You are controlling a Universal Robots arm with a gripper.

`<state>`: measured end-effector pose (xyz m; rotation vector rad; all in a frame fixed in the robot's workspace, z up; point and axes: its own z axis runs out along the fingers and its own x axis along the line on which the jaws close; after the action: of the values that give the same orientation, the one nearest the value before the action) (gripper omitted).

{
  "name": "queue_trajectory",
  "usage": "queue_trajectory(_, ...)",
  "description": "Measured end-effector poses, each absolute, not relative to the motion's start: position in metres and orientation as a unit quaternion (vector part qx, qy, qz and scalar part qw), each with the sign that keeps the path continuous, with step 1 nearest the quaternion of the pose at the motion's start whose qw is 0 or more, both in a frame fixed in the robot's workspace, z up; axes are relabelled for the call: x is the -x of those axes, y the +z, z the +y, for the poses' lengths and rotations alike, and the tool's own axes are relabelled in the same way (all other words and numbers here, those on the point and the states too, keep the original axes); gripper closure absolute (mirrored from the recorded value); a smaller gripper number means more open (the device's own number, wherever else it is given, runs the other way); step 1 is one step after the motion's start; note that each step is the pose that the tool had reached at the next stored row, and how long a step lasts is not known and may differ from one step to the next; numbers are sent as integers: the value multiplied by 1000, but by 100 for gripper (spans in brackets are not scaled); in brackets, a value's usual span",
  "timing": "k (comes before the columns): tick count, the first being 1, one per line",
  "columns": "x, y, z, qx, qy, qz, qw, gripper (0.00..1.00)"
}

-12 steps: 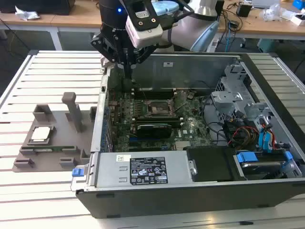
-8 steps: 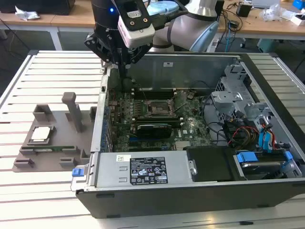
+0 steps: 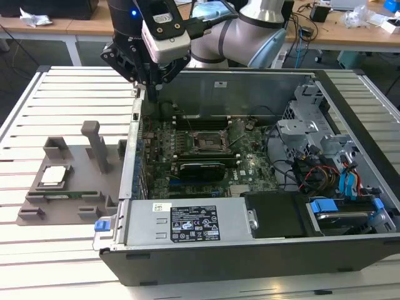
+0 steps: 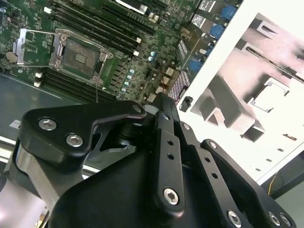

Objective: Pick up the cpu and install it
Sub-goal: 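Reach for the cpu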

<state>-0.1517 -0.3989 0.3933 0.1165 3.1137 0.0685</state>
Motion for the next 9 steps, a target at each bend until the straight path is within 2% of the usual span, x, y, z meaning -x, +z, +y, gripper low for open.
queue_trajectory(9, 163, 393, -399, -37, 22, 999, 13, 89)
